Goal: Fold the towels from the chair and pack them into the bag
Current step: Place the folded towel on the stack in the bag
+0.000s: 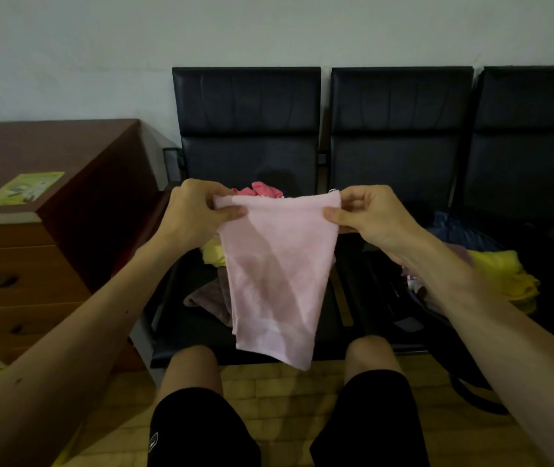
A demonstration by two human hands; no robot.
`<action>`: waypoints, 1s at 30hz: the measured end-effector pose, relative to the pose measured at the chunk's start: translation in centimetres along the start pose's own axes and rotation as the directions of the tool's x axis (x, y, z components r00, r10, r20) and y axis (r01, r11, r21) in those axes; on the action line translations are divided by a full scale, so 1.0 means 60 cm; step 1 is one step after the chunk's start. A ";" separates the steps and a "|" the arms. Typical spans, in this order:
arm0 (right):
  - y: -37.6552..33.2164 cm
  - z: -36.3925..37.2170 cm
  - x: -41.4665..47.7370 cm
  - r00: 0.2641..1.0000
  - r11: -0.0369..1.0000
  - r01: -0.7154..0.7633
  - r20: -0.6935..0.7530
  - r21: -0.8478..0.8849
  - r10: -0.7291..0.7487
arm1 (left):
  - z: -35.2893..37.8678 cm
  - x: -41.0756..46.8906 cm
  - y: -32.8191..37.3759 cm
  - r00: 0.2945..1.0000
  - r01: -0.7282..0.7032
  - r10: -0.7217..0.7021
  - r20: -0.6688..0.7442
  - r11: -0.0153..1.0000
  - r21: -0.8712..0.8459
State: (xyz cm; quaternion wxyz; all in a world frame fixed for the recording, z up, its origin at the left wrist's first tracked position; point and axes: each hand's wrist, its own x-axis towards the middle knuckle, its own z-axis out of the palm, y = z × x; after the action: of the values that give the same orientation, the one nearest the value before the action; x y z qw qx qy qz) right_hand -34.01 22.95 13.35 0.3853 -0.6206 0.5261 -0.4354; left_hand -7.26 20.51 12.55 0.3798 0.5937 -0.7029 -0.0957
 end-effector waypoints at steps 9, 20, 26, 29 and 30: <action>0.019 0.008 -0.004 0.985 0.994 0.081 -0.146 -0.070 -0.091 | -0.004 -0.013 -0.001 0.997 -0.008 0.008 0.080 1.000 0.005; 0.036 0.001 -0.014 0.975 0.999 0.029 -0.220 0.037 -0.020 | -0.007 -0.014 -0.006 0.985 -0.060 0.053 0.166 0.998 0.033; 0.051 -0.014 -0.024 0.990 0.989 -0.064 -0.113 0.137 0.080 | -0.014 -0.035 0.019 0.956 0.060 0.078 0.281 0.892 -0.449; 0.056 -0.013 -0.037 0.994 0.958 -0.102 -0.018 0.268 0.111 | 0.000 -0.054 0.036 0.940 0.209 0.043 0.338 0.711 -0.672; 0.058 -0.011 -0.041 0.992 0.943 -0.118 -0.002 0.311 0.125 | 0.008 -0.058 0.039 0.943 0.222 0.029 0.332 0.689 -0.690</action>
State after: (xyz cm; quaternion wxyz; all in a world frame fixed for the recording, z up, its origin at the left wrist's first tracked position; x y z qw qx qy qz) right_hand -35.89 24.83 10.00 0.4985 -0.5137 0.4926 -0.4949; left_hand -9.33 24.17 12.12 0.4577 0.4107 -0.6280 -0.4769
